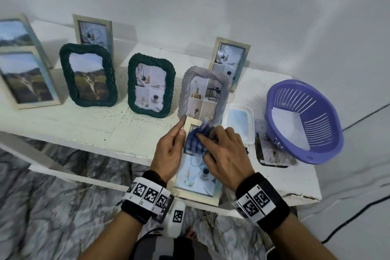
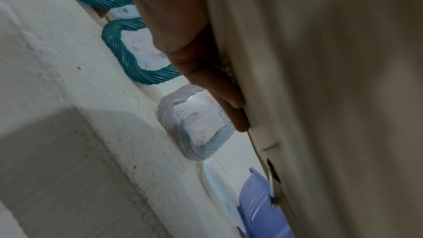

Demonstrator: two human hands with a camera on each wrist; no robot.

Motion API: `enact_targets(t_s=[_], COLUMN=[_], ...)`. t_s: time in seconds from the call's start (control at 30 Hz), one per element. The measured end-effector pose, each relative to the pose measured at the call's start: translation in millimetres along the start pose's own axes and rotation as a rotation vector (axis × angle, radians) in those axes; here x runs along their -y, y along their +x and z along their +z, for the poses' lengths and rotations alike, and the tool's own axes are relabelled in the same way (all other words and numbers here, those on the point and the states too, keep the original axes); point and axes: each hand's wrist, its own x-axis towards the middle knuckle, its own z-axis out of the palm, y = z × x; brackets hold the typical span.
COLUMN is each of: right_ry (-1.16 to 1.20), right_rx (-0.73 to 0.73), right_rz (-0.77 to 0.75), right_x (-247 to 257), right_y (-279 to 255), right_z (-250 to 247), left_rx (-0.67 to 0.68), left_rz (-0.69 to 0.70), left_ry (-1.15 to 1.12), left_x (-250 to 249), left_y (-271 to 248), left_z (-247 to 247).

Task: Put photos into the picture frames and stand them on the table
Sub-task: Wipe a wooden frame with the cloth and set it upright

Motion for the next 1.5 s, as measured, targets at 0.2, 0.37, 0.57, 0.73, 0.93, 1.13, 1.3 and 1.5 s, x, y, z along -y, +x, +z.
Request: enact_targets(t_s=[0.2, 0.37, 0.57, 0.73, 0.93, 1.13, 1.3, 1.5], right_ry=[0.046, -0.044, 0.070, 0.008, -0.018, 0.007, -0.093, 0.101], right_rx=[-0.016, 0.006, 0.008, 0.070, -0.041, 0.056, -0.065, 0.111], right_rz=[-0.003, 0.046, 0.022, -0.105, 0.157, -0.126, 0.196, -0.153], right_x=[18, 8, 19, 6, 10, 28, 7, 36], right_y=[2, 6, 9, -12, 17, -11, 20, -12], right_z=[5, 3, 6, 8, 6, 8, 2, 12], left_rx=[-0.007, -0.026, -0.036, -0.106, -0.098, -0.117, -0.086, -0.114], left_rz=[0.008, 0.006, 0.009, -0.017, -0.024, -0.021, -0.016, -0.046], left_ry=[-0.008, 0.023, 0.028, 0.052, 0.042, 0.050, 0.047, 0.039], left_x=[1, 5, 3, 10, 3, 6, 1, 3], left_y=[7, 1, 5, 8, 12, 20, 19, 27], left_z=[-5, -4, -11, -24, -22, -25, -17, -21])
